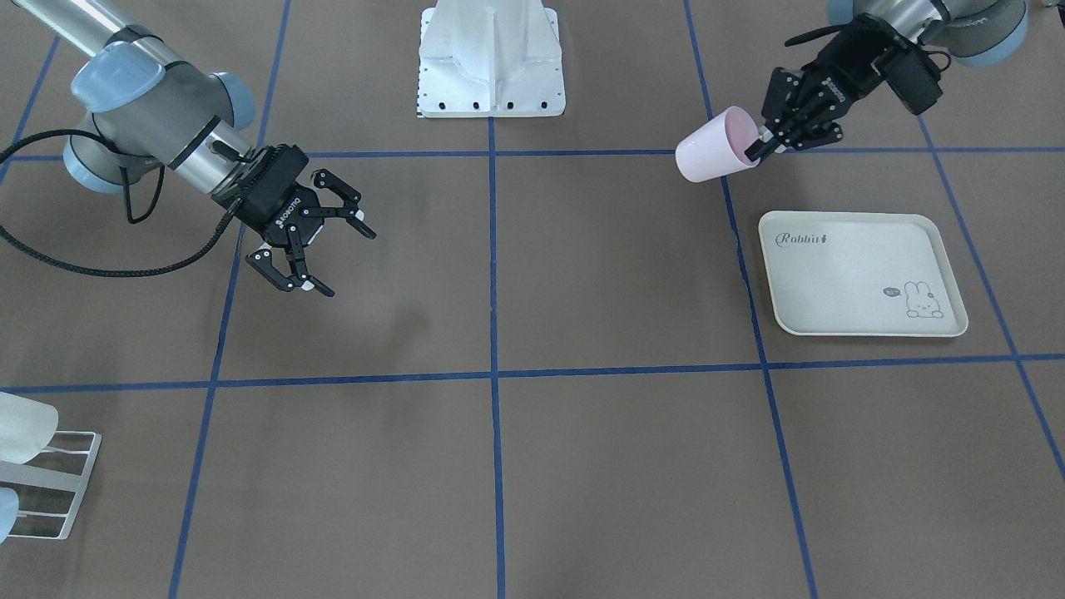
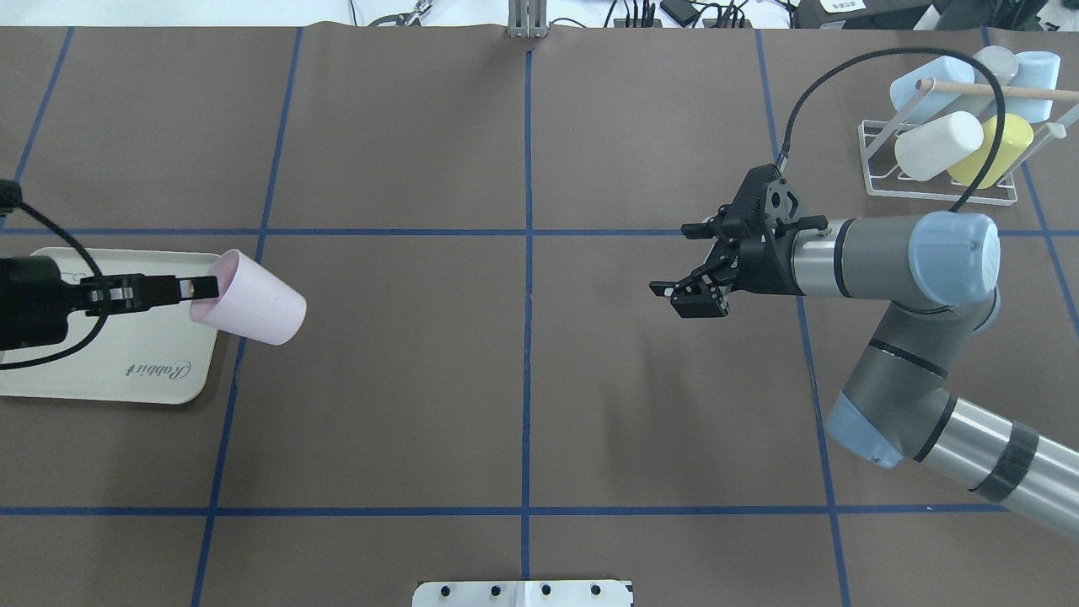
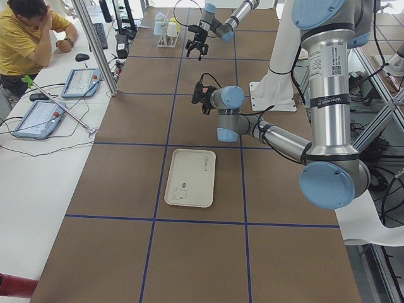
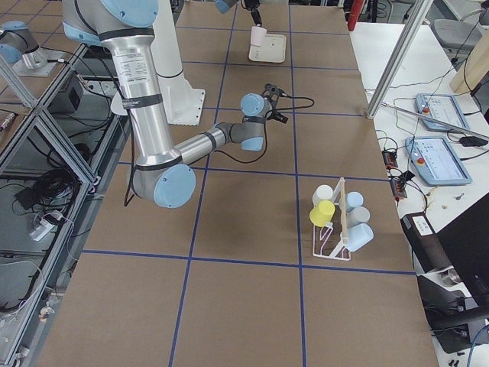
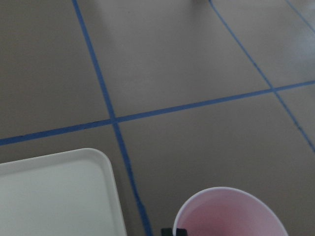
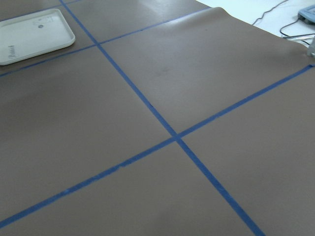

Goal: Transfer IKEA cup to right arm and place on rack

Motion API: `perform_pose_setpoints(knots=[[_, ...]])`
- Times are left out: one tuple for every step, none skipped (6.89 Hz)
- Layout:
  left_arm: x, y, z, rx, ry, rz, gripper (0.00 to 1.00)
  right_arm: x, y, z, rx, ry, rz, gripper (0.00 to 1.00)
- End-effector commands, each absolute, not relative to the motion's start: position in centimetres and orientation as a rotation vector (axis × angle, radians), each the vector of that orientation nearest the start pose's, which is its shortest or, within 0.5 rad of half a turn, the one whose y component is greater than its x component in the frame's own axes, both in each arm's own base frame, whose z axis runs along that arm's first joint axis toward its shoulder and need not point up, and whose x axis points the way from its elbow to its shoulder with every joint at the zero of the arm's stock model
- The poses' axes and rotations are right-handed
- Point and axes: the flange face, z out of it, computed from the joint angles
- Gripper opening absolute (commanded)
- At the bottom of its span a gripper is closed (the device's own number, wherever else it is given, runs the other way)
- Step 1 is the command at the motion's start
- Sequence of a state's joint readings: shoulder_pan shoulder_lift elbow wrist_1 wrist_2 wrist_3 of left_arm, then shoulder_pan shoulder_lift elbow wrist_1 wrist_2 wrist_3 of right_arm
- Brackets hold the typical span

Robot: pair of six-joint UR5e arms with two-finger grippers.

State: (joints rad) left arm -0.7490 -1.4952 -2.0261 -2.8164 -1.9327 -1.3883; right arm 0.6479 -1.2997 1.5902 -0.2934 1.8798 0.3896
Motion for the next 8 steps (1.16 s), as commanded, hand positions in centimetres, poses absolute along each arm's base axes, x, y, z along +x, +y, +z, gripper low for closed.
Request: perform_pose_setpoints(knots=[[28.0, -36.7, 27.7, 0.362, 1.713, -0.19, 0.0, -44.6, -39.6, 36.4, 1.311, -1.312, -0.637, 0.99], [30.6, -37.9, 26.2, 0.332, 1.744, -0.192, 0.0, -48.4, -37.7, 31.8, 1.371, -1.364, -0.588, 0.99], [31.9, -38.8, 25.6, 0.328, 1.735, -0.198, 0.0, -50.9, -36.1, 28.5, 1.402, -1.39, -0.539, 0.99], [33.1, -39.1, 24.3, 0.325, 1.726, -0.21, 0.0, -52.0, -35.2, 26.6, 1.425, -1.406, -0.5, 0.99], [35.3, -38.3, 23.2, 0.32, 1.721, -0.23, 0.0, -52.1, -35.2, 26.7, 1.42, -1.394, -0.502, 0.99], [37.0, -37.9, 22.2, 0.316, 1.705, -0.25, 0.0, -52.2, -35.7, 26.4, 1.414, -1.351, -0.527, 0.99], [38.0, -37.4, 22.0, 0.3, 1.696, -0.244, 0.0, -52.4, -35.9, 25.4, 1.433, -1.3, -0.572, 0.99], [38.7, -37.2, 22.4, 0.303, 1.687, -0.255, 0.0, -52.7, -36.0, 24.2, 1.438, -1.289, -0.583, 0.99]])
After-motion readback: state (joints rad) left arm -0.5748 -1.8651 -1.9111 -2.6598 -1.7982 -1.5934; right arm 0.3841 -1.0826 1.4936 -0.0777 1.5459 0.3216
